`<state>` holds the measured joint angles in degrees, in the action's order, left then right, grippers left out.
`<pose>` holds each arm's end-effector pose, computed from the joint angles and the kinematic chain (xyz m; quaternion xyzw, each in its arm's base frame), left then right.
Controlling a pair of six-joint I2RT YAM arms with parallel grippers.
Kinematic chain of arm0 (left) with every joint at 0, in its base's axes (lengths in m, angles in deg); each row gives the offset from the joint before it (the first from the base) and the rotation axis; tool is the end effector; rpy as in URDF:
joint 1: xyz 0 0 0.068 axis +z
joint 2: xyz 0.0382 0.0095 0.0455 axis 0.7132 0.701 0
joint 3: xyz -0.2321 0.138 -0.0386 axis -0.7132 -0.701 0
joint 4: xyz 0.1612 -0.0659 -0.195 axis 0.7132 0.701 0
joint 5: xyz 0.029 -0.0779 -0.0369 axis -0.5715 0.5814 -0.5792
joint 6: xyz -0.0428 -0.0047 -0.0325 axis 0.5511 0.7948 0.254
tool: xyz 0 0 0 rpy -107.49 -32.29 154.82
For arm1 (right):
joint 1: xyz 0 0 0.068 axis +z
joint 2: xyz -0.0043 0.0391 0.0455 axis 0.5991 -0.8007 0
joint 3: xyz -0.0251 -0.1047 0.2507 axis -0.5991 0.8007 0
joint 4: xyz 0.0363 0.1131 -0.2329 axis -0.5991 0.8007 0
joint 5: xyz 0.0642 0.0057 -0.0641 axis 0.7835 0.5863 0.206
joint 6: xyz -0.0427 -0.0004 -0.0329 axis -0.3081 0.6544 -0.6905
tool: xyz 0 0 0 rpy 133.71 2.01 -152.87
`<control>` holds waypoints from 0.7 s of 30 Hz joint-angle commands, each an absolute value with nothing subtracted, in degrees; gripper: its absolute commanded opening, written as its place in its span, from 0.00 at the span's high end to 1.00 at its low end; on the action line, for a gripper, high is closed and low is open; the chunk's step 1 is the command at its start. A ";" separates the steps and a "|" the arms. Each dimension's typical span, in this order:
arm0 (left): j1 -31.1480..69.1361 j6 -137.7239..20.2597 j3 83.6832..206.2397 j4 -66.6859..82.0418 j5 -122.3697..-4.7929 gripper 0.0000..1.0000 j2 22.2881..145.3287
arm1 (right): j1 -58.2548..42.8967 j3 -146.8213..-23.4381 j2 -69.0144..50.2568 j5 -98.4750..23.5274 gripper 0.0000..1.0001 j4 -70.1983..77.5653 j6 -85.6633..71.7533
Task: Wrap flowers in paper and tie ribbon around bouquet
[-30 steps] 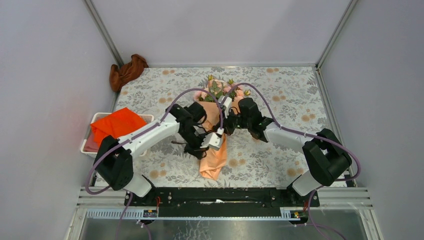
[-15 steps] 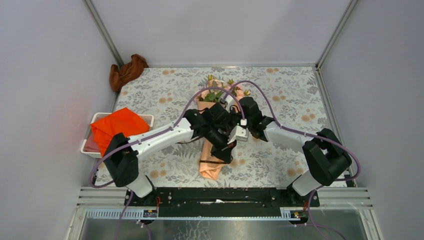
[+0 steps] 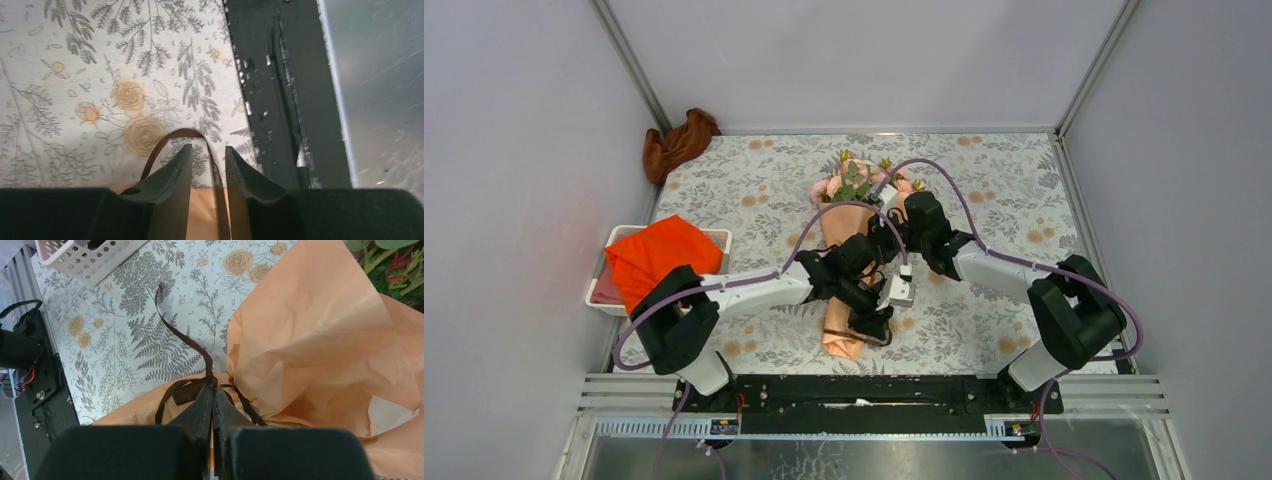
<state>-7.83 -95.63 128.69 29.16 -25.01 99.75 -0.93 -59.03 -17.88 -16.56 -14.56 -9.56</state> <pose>0.1686 -0.2699 0.2037 0.6472 0.6006 -0.4347 0.1774 0.2668 0.2140 0.2257 -0.3517 0.7373 0.3773 0.4362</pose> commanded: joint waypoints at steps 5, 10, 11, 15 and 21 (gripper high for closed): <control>-6.44 -113.79 131.21 38.47 -31.25 0.49 93.36 | -0.80 -61.73 -19.77 -14.84 1.00 -16.13 -7.54; 2.50 -110.85 134.27 46.54 -28.82 0.50 90.02 | 0.06 -63.03 -21.18 -15.01 1.00 -16.45 -4.90; 5.83 -108.46 135.00 46.60 -27.67 0.52 89.52 | 0.16 -63.17 -21.34 -15.15 1.00 -16.78 -4.22; 18.58 -99.51 134.12 41.02 -23.52 0.71 88.21 | 0.78 -63.91 -22.00 -16.46 1.00 -17.84 -1.58; 22.27 -88.89 121.93 16.64 -30.20 0.56 86.37 | 2.49 -65.56 -23.12 -19.37 1.00 -17.48 2.74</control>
